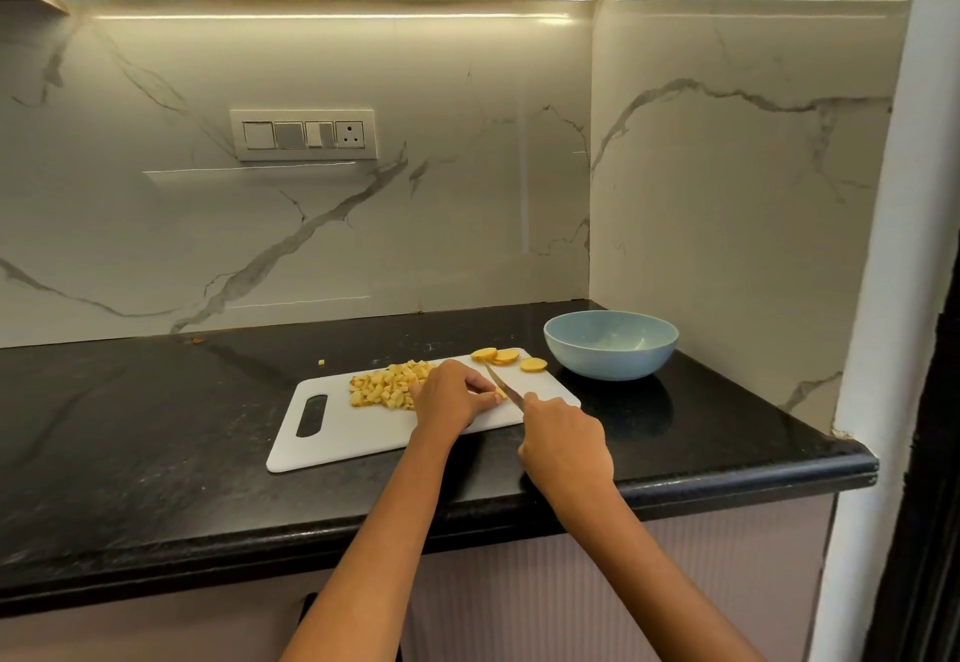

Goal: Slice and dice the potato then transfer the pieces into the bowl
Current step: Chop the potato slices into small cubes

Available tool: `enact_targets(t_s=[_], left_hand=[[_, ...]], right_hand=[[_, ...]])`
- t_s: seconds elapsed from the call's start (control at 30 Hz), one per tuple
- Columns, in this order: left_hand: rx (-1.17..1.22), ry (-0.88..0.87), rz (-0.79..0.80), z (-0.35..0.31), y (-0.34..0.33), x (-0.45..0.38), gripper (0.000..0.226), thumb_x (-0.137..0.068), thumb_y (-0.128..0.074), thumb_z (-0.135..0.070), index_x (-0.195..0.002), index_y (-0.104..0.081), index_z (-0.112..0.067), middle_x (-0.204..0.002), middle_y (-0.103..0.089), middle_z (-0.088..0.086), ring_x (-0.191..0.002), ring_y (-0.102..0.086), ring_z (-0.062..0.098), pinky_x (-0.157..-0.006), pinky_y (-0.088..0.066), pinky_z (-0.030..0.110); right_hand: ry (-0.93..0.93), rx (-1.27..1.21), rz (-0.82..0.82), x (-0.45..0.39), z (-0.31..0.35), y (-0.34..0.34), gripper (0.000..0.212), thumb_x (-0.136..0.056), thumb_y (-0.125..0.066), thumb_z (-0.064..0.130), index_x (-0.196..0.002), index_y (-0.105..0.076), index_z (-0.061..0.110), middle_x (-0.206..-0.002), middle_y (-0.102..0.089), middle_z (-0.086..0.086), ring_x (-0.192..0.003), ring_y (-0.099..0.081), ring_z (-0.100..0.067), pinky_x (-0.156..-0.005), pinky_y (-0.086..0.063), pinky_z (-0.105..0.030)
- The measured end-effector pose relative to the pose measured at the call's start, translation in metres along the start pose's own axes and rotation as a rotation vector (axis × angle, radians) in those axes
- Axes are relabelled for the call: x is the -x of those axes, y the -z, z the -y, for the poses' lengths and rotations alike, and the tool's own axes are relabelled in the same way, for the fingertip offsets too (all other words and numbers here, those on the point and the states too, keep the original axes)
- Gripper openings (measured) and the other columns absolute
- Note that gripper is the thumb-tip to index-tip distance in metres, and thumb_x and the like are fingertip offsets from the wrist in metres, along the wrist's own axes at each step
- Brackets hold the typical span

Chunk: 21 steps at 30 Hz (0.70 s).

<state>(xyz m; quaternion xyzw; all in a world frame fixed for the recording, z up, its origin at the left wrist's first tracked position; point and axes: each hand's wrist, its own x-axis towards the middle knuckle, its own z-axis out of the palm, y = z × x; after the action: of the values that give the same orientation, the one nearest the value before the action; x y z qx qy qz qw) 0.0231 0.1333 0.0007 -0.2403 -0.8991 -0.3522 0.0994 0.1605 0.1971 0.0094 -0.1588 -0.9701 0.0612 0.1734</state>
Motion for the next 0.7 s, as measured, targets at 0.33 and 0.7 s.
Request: enact_targets(t_s=[0.33,0.7], left_hand=[[-0.033,0.029,0.005,-0.001,0.001,-0.001,0.017,-0.081,-0.069,-0.034,-0.095,-0.074,-0.024,-0.102,-0.070,-0.006,-0.105,-0.055,0.014,-0.094,-0.034,0.036],[-0.053,0.029,-0.001,-0.004,0.003,0.005,0.015,-0.082,-0.068,-0.034,-0.093,-0.075,-0.026,-0.104,-0.070,-0.008,-0.106,-0.053,0.014,-0.093,-0.033,0.036]], right_hand=[[0.031,0.062,0.010,-0.002,0.003,0.002,0.026,-0.098,-0.046,0.015,-0.123,-0.051,0.009,-0.114,-0.059,-0.008,-0.096,-0.061,-0.018,-0.070,-0.040,-0.023],[0.080,0.119,0.003,-0.002,0.003,0.001,0.026,-0.099,-0.043,0.013,-0.122,-0.053,0.007,-0.114,-0.060,-0.010,-0.098,-0.062,-0.021,-0.079,-0.047,-0.027]])
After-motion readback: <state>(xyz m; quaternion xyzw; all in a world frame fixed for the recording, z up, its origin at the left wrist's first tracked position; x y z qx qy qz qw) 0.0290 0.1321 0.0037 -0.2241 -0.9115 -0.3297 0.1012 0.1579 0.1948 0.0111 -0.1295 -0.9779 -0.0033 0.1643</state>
